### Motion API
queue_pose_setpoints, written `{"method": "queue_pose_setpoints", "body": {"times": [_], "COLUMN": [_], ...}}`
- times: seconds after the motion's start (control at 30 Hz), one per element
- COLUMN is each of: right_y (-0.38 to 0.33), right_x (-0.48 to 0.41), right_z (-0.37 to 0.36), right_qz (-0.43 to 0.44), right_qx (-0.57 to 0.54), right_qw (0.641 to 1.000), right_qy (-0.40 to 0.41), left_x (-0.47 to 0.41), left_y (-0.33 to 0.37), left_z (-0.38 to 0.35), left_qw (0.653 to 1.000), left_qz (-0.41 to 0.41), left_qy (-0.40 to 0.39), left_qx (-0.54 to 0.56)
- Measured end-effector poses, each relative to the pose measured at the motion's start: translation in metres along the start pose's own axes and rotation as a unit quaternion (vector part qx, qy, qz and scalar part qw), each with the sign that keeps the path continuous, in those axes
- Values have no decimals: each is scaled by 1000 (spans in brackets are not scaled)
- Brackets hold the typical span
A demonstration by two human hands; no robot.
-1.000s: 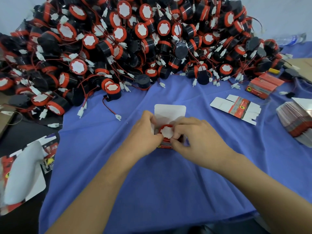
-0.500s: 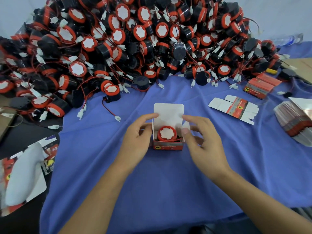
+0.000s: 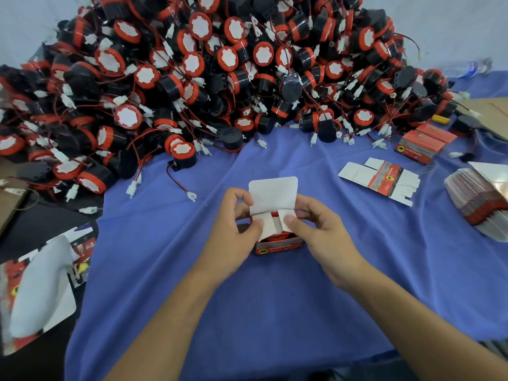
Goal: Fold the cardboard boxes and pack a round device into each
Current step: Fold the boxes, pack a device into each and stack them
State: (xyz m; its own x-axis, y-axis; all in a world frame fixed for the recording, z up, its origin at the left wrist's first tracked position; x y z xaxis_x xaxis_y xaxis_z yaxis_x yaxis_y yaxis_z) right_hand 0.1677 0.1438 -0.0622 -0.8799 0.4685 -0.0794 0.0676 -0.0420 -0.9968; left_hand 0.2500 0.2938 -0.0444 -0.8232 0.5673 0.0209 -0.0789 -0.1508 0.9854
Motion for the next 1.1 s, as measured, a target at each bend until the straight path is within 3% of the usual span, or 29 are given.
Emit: {"method": "queue_pose_setpoints", "body": {"times": [0.2,0.4,0.53,0.77,0.9,1.1], "right_y": [-2,-7,-2,-1,-3,-13], "right_x": [-4,4,12,13,12,11], "right_z": [2,2,2,2,4,-1], "right_qz": [26,79,45,69,100,167], "right_qx": [33,124,62,150,182,316], "right_qw": [999,987,986,973,966,921], "right_qy": [-1,-60,-148,-161,-151,-153], "left_x": [-2,-2,1,19,20,20], "left_y": [3,-6,-12,-13,0,7], "left_z": [-3,1,-2,-1,5,3], "left_qw": [1000,999,997,986,984,962], "left_qz": [-28,-42,-38,-8,-70,-142], "left_qy": [1,6,-50,-145,-92,-73], "left_qx": [11,-18,-42,-86,-137,-222]}}
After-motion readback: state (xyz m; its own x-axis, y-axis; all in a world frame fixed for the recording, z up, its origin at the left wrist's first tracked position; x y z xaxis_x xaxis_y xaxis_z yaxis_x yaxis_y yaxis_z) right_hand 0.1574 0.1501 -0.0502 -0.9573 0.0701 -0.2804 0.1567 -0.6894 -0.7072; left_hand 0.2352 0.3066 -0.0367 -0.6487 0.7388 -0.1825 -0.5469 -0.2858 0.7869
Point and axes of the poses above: each hand's wrist, its own x-axis away from the middle knuckle, its own z-axis out of the back of the hand, y = z × x, the point moved 10 cm from there along -x, towards the middle knuckle, and after that the axes turned 5 degrees about z, right-handed, at the moved point
